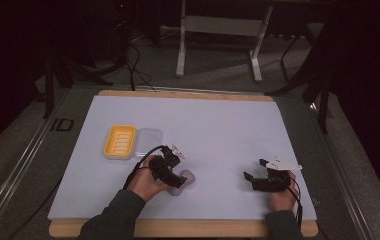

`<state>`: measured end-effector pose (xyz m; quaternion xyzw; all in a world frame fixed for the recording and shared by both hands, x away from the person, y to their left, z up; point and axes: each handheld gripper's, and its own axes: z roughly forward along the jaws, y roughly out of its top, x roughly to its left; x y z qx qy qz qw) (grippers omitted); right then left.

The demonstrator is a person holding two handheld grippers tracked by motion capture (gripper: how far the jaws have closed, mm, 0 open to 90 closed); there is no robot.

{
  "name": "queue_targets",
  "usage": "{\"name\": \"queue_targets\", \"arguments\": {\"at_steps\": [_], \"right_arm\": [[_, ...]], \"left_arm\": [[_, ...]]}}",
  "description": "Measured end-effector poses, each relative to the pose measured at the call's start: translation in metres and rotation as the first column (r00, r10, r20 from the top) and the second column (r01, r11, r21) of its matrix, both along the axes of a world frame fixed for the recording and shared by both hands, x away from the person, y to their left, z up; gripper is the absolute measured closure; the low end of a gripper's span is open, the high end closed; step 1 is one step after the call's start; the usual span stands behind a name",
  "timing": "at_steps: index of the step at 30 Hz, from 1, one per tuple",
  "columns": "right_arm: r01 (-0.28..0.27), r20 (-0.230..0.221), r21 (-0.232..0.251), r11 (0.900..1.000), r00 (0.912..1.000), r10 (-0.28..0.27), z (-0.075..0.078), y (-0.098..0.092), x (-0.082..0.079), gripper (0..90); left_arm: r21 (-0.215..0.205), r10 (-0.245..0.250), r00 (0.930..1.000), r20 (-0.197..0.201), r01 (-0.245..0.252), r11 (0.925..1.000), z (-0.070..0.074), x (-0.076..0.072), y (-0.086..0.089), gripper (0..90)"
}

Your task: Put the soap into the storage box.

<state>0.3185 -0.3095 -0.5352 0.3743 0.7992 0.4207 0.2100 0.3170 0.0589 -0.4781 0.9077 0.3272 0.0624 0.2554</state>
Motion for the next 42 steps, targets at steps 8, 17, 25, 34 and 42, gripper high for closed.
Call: {"name": "queue_targets", "arguments": {"at_steps": [8, 17, 25, 34, 42], "right_arm": [[-0.001, -0.001, 0.000, 1.000, 1.0000, 0.001, 0.000, 0.000, 0.000, 15.5], [-0.004, -0.001, 0.001, 1.000, 1.0000, 0.004, 0.000, 0.000, 0.000, 15.5], [-0.002, -0.001, 0.002, 1.000, 1.0000, 0.002, 0.000, 0.000, 0.000, 15.5], [-0.002, -0.001, 0.001, 1.000, 1.0000, 0.002, 0.000, 0.000, 0.000, 15.5], [-0.002, -0.003, 0.002, 1.000, 1.0000, 0.002, 0.000, 0.000, 0.000, 15.5]], "left_arm": [[0.021, 0.007, 0.9998, -0.017, -0.007, 0.9998, -0.006, 0.000, -0.007, 33.5], [0.052, 0.012, 0.9981, -0.060, -0.009, 0.9986, -0.015, 0.001, -0.013, 33.5], [0.091, 0.010, 0.9971, -0.075, -0.003, 0.9959, -0.023, 0.000, -0.020, 33.4], [0.137, 0.016, 0.9953, -0.096, -0.002, 0.9906, -0.027, 0.004, -0.027, 36.7], [0.167, -0.003, 0.9945, -0.104, 0.020, 0.9858, -0.026, 0.005, -0.032, 42.4]]}}
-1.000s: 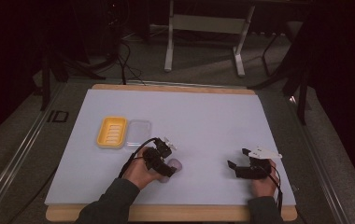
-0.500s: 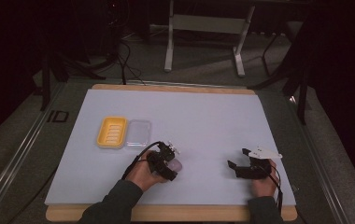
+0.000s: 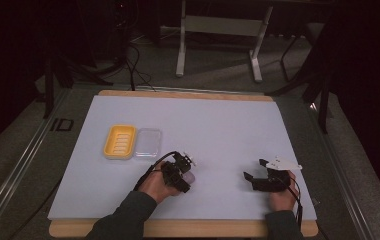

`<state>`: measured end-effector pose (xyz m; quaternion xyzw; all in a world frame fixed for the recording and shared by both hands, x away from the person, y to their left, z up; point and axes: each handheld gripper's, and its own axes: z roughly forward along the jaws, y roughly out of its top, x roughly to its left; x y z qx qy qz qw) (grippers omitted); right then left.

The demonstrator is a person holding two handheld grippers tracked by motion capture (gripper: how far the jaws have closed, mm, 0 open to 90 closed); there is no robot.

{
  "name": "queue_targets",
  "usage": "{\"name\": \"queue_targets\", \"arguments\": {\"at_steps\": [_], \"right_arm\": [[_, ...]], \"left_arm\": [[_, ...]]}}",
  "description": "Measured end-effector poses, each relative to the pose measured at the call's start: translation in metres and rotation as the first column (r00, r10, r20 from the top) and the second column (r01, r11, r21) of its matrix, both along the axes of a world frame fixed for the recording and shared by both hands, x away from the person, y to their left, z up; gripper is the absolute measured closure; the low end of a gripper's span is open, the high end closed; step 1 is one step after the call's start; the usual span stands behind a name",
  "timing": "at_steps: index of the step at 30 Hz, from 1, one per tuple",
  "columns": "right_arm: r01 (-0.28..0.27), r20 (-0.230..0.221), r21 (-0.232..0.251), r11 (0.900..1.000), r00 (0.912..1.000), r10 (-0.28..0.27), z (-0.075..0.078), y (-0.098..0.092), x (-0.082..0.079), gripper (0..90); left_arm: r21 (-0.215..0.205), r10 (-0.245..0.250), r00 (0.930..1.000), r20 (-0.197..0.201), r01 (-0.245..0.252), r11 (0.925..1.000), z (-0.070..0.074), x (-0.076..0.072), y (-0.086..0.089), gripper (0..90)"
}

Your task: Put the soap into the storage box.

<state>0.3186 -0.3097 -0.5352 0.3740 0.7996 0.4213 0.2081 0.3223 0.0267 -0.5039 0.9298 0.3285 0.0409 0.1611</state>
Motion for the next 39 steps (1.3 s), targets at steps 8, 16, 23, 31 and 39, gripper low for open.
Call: {"name": "queue_targets", "arguments": {"at_steps": [8, 16, 23, 31, 39], "right_arm": [[0.000, 0.001, -0.001, 1.000, 1.0000, 0.000, 0.000, 0.000, 0.000, 15.5], [0.000, 0.000, -0.004, 1.000, 1.0000, 0.000, 0.000, 0.001, 0.000, 15.5], [-0.001, 0.000, -0.005, 1.000, 1.0000, 0.001, 0.000, 0.001, 0.000, 15.5], [-0.002, -0.001, -0.011, 1.000, 1.0000, 0.002, 0.000, 0.001, 0.000, 15.5], [-0.002, -0.001, -0.011, 1.000, 1.0000, 0.002, 0.000, 0.001, 0.000, 15.5]], "left_arm": [[0.011, -0.002, 1.0000, -0.005, 0.002, 0.9999, 0.000, 0.000, -0.002, 42.4], [0.035, -0.029, 0.9995, 0.008, 0.029, 0.9990, -0.001, -0.001, -0.005, 34.0], [0.052, -0.013, 0.9999, 0.001, 0.013, 0.9986, 0.000, 0.003, -0.006, 37.1], [0.070, -0.053, 0.9985, -0.009, 0.054, 0.9961, 0.003, 0.003, -0.002, 48.1], [0.105, -0.076, 0.9968, -0.026, 0.079, 0.9914, 0.004, 0.004, 0.006, 48.5]]}}
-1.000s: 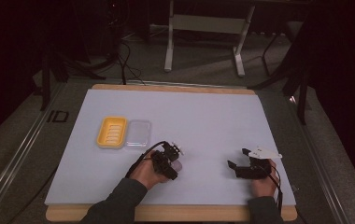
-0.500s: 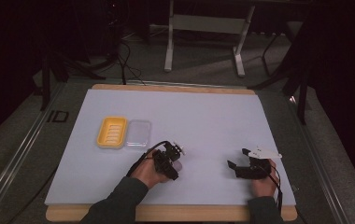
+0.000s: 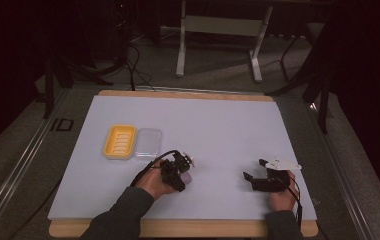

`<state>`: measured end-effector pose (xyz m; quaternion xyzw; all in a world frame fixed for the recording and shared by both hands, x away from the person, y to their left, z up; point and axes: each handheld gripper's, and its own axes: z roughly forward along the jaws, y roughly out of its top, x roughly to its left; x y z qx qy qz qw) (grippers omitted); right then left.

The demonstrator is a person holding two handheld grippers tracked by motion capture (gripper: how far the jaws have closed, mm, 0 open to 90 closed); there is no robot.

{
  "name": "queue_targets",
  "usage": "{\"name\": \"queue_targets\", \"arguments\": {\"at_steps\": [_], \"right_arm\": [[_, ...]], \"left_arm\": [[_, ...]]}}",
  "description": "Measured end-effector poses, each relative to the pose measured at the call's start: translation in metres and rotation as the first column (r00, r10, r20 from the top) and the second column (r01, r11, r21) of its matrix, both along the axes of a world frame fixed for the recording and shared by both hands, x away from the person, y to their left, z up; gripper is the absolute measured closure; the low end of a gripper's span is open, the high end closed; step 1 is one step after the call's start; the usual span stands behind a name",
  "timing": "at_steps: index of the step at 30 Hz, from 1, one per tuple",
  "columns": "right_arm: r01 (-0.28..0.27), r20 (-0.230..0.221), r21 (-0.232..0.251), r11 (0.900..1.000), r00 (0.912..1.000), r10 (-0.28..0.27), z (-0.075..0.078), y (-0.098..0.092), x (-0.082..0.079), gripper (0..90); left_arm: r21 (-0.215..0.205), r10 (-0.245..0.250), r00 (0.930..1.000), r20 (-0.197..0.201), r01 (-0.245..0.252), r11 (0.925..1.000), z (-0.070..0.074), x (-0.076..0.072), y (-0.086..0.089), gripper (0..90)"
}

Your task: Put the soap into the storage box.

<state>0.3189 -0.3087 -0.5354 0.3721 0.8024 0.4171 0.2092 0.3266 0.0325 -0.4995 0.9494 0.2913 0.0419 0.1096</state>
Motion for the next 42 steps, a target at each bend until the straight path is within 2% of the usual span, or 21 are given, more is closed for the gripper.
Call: {"name": "queue_targets", "arguments": {"at_steps": [4, 5, 12, 19, 26, 38, 42], "right_arm": [[0.000, -0.001, 0.000, 1.000, 1.0000, 0.000, 0.000, 0.000, 0.000, 15.5], [0.000, -0.001, 0.000, 1.000, 1.0000, 0.000, 0.000, 0.000, 0.000, 15.5], [0.001, -0.002, -0.001, 1.000, 1.0000, -0.001, 0.000, 0.000, 0.000, 15.5], [0.001, -0.003, -0.002, 1.000, 1.0000, -0.001, 0.000, 0.001, 0.000, 15.5], [-0.004, -0.005, -0.006, 1.000, 1.0000, 0.004, 0.000, 0.001, 0.000, 15.5], [-0.001, -0.003, -0.004, 1.000, 1.0000, 0.001, 0.000, 0.001, 0.000, 15.5], [-0.003, -0.001, -0.004, 1.000, 1.0000, 0.003, 0.000, 0.001, 0.000, 15.5]], "left_arm": [[0.014, -0.012, 0.9998, -0.018, 0.012, 0.9998, 0.001, 0.001, 0.003, 48.5], [0.022, -0.024, 0.9991, -0.034, 0.024, 0.9995, 0.001, 0.004, 0.004, 48.5], [0.057, -0.057, 0.9956, -0.074, 0.061, 0.9965, 0.001, 0.009, -0.001, 46.4], [0.087, -0.062, 0.9950, -0.078, 0.068, 0.9938, 0.001, 0.009, -0.006, 45.9], [0.123, -0.088, 0.9927, -0.083, 0.098, 0.9876, 0.002, 0.010, -0.011, 48.2], [0.142, -0.132, 0.9879, -0.081, 0.143, 0.9796, 0.003, 0.008, -0.010, 48.9], [0.135, -0.128, 0.9890, -0.074, 0.137, 0.9813, 0.004, 0.008, -0.007, 48.9]]}}
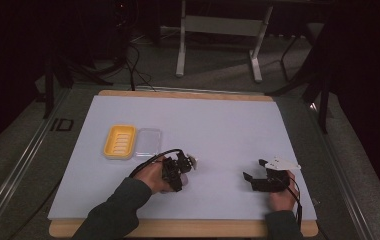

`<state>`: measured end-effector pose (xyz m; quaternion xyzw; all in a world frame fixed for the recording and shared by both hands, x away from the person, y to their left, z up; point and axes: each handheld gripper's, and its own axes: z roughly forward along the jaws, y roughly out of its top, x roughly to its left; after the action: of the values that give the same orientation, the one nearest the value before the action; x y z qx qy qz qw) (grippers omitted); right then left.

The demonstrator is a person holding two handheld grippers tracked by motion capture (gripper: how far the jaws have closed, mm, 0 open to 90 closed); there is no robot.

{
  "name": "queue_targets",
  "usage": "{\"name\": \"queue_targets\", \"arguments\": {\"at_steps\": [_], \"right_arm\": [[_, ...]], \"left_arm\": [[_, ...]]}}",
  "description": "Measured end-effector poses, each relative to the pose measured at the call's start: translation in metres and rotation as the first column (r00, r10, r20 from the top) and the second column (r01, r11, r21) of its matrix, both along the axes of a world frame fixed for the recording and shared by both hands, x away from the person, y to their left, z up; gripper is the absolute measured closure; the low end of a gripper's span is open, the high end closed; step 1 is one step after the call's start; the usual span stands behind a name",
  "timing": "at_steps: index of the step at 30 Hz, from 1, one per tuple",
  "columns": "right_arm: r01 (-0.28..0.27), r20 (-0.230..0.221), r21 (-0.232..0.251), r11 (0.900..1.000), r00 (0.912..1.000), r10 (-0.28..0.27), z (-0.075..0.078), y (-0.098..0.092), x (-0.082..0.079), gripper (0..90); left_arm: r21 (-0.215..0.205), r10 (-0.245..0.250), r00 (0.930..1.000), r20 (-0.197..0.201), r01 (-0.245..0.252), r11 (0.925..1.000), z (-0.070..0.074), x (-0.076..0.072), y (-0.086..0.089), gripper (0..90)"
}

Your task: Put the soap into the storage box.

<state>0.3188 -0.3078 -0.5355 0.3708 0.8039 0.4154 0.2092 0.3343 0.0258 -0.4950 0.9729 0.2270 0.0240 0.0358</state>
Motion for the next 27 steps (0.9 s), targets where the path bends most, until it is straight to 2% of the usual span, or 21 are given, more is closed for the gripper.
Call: {"name": "queue_targets", "arguments": {"at_steps": [13, 27], "right_arm": [[0.000, 0.001, 0.000, 1.000, 1.0000, 0.000, 0.000, 0.000, 0.000, 15.5], [0.001, 0.001, 0.001, 1.000, 1.0000, -0.001, 0.000, 0.000, 0.000, 15.5]], "left_arm": [[-0.038, 0.053, 0.9985, 0.015, -0.052, 0.9979, 0.012, 0.008, 0.021, 49.1], [-0.041, 0.106, 0.9938, 0.035, -0.104, 0.9937, 0.020, 0.019, 0.041, 49.3]]}}
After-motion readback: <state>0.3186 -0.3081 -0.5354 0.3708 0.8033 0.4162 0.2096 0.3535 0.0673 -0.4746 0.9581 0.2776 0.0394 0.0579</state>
